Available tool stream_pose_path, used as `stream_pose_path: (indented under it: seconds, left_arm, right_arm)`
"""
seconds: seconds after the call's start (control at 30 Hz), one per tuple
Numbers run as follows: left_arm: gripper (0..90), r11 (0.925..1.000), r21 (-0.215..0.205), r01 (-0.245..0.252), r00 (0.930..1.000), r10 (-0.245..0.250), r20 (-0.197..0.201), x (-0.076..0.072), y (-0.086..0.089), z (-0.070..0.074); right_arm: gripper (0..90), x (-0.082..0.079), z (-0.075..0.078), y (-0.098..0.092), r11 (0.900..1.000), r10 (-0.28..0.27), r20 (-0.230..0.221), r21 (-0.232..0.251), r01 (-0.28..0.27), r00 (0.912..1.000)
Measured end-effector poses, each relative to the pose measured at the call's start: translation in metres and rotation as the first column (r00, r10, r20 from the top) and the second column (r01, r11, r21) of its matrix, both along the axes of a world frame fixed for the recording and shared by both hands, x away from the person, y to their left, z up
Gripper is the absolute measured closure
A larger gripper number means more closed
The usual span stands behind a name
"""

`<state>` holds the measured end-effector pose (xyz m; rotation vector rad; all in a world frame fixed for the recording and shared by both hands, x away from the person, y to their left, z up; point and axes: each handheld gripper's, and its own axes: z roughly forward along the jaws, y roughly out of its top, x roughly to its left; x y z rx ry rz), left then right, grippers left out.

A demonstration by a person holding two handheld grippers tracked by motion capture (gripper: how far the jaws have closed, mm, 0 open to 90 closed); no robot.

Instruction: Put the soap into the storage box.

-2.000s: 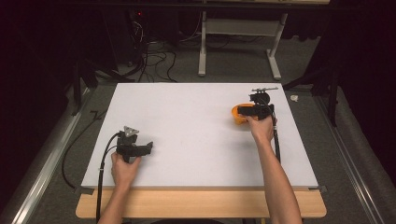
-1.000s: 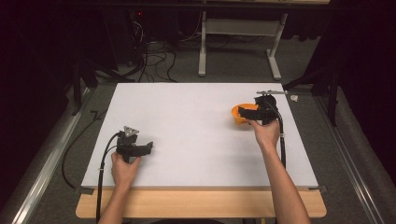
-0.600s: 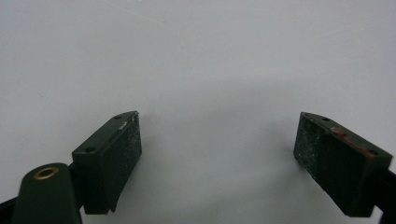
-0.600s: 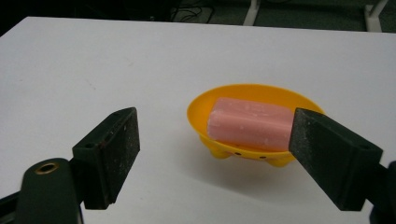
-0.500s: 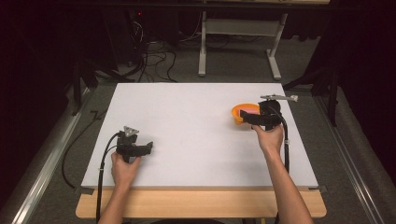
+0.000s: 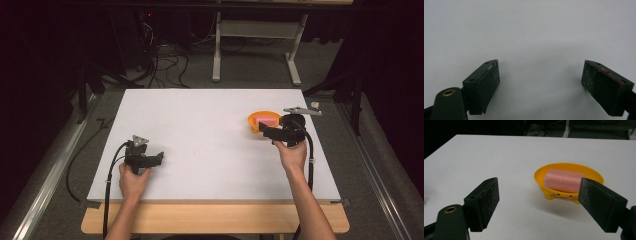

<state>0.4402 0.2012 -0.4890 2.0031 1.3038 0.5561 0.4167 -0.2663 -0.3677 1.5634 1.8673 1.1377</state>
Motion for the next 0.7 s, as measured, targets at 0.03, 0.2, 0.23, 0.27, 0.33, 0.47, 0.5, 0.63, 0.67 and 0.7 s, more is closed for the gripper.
stream_pose_path:
  seconds: [0.03, 0.2, 0.23, 0.27, 0.33, 0.47, 0.5, 0.63, 0.67, 0.7]
  left_arm:
    - [15.5, 1.0, 0.0, 0.0, 1.0, 0.0, 0.0, 0.0, 0.0, 0.0]
    - [15.4, 1.0, 0.0, 0.0, 1.0, 0.0, 0.0, 0.0, 0.0, 0.0]
    - [15.5, 1.0, 0.001, 0.001, 1.0, -0.001, 0.0, 0.0, 0.0, 0.0]
    - [15.5, 1.0, 0.001, 0.001, 1.0, -0.001, 0.0, 0.0, 0.0, 0.0]
    - [15.4, 1.0, 0.001, 0.002, 1.0, -0.002, -0.002, 0.0, 0.0, 0.0]
    - [15.5, 1.0, 0.001, 0.0, 1.0, 0.0, 0.0, 0.0, 0.0, 0.0]
    - [15.5, 1.0, 0.001, 0.001, 1.0, -0.001, 0.0, 0.0, 0.0, 0.0]
    - [15.5, 1.0, 0.0, 0.001, 1.0, -0.001, -0.001, 0.0, 0.0, 0.0]
    - [15.5, 1.0, 0.001, 0.001, 1.0, -0.001, 0.0, 0.0, 0.0, 0.0]
    - [15.5, 1.0, 0.001, 0.002, 1.0, -0.002, -0.002, 0.0, 0.0, 0.0]
  right_arm:
    - [18.2, -0.001, -0.001, 0.0, 1.0, 0.001, 0.0, 0.002, -0.001, 1.0]
    - [18.6, -0.009, -0.005, -0.001, 1.0, 0.005, 0.008, 0.009, -0.005, 1.0]
    - [18.6, -0.011, -0.006, -0.002, 1.0, 0.006, 0.008, 0.005, -0.006, 0.9999]
    - [18.8, -0.013, -0.006, -0.001, 1.0, 0.005, 0.01, 0.007, -0.005, 0.9999]
    - [18.9, -0.014, -0.007, -0.002, 1.0, 0.01, 0.017, 0.005, -0.01, 0.9998]
    - [19.1, -0.021, -0.01, -0.002, 1.0, 0.015, 0.022, 0.003, -0.015, 0.9996]
    - [19.2, -0.022, -0.01, -0.002, 1.0, 0.015, 0.021, 0.006, -0.015, 0.9997]
    - [19.5, -0.029, -0.013, 0.0, 1.0, 0.025, 0.029, 0.006, -0.025, 0.9993]
    - [19.5, -0.03, -0.013, 0.0, 1.0, 0.028, 0.033, 0.004, -0.029, 0.9991]
    - [19.6, -0.031, -0.013, 0.001, 0.999, 0.032, 0.034, 0.005, -0.032, 0.9989]
